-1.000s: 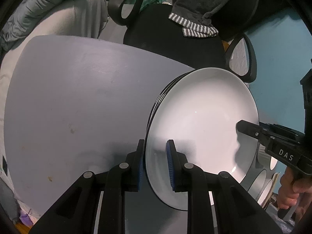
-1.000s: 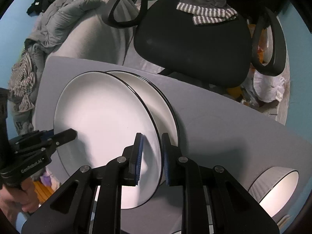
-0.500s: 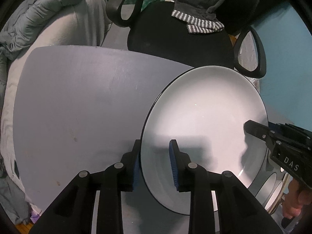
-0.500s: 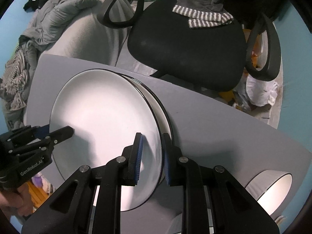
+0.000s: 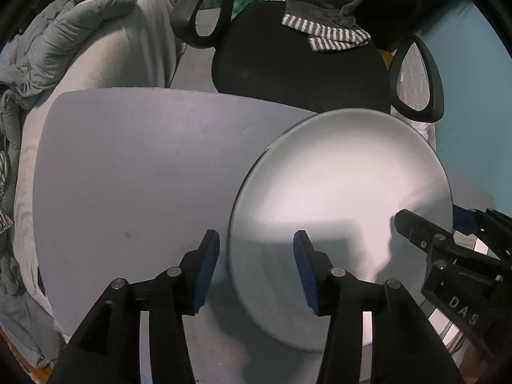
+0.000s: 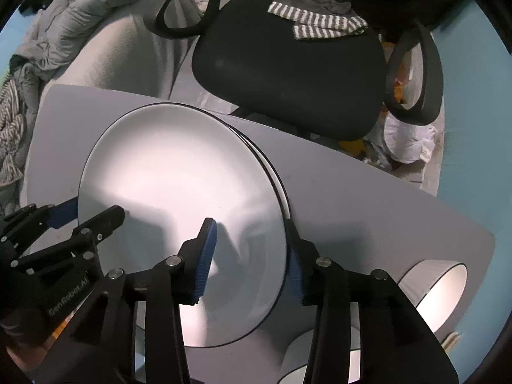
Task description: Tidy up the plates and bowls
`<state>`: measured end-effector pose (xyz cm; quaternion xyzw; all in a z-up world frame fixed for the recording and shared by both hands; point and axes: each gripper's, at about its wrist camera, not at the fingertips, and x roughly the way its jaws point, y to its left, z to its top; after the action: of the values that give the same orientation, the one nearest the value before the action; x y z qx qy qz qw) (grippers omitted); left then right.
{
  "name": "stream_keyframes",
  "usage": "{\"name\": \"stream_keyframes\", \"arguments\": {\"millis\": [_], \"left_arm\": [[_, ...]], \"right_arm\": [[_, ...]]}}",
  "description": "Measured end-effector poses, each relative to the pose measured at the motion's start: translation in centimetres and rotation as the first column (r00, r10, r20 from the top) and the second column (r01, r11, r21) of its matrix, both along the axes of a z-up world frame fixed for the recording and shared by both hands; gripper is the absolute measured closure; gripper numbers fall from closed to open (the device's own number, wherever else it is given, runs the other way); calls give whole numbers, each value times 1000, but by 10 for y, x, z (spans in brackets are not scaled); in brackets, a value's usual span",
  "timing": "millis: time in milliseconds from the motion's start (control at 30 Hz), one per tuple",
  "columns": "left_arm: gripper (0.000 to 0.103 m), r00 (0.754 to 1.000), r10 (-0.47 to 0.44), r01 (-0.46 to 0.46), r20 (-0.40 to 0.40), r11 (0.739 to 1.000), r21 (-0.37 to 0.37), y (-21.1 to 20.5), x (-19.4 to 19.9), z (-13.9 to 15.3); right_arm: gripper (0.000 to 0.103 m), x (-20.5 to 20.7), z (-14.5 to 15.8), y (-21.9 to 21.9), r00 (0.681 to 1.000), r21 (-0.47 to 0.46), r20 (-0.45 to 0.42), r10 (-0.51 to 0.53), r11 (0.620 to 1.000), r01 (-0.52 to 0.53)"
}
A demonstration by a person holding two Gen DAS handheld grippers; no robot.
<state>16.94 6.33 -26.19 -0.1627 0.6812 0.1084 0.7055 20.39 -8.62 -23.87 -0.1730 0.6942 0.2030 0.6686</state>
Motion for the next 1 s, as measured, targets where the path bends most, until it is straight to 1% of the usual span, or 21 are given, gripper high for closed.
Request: {"name": "stream_keyframes", "arguments": {"millis": [33, 67, 100, 167, 267, 367, 433, 467, 567, 667, 733, 833, 1000], "left_arm": [[54, 1000, -2, 2, -2, 1000, -5, -1, 1, 0], [54, 1000, -3, 3, -4, 1000, -8, -2, 2, 1], [54, 1000, -4, 4, -3, 1000, -9, -3, 2, 1], [54, 1000, -10, 10, 0, 1000, -4, -4, 2, 3], [53, 1000, -17, 17, 6, 1000, 4, -5, 3, 7], [45, 999, -25, 24, 26, 999, 26, -5, 1, 16], [39, 999, -29, 27, 43, 999, 45, -5, 0, 23], [38, 998, -31, 28, 53, 998, 51, -6, -1, 28], [37, 996, -39, 34, 83, 998, 55, -8, -6, 42], [35, 991, -61, 55, 117, 997, 58, -13, -12, 57], [30, 987, -80, 70, 137, 994, 78, -17, -18, 69], [25, 979, -102, 84, 174, 991, 107, -22, -27, 84], [25, 971, -116, 91, 209, 987, 130, -25, -41, 106]], "right_arm": [[56, 0, 1, 0, 1000, -19, 15, 0, 1000, 0], [49, 0, 3, -1, 999, -40, 36, -1, 999, 3], [48, 0, 5, -2, 999, -31, 45, -4, 1000, 5], [48, 1, 6, -4, 999, -8, 30, -14, 1000, 15], [48, 1, 8, -5, 999, -15, 41, -10, 1000, 11], [48, -1, 15, -6, 997, -22, 72, -3, 1000, 5], [45, -3, 19, -6, 996, -20, 84, -8, 1000, 9], [41, -3, 22, -8, 996, -18, 94, -11, 1000, 13], [36, -5, 32, -10, 993, -15, 119, -11, 1000, 13], [36, -8, 43, -11, 989, -11, 149, -3, 1000, 5], [36, -10, 51, -13, 986, -10, 169, 4, 1000, -2], [36, -16, 64, -16, 980, -5, 199, 21, 1000, -20], [36, -24, 88, -23, 964, 4, 262, 41, 999, -43]]}}
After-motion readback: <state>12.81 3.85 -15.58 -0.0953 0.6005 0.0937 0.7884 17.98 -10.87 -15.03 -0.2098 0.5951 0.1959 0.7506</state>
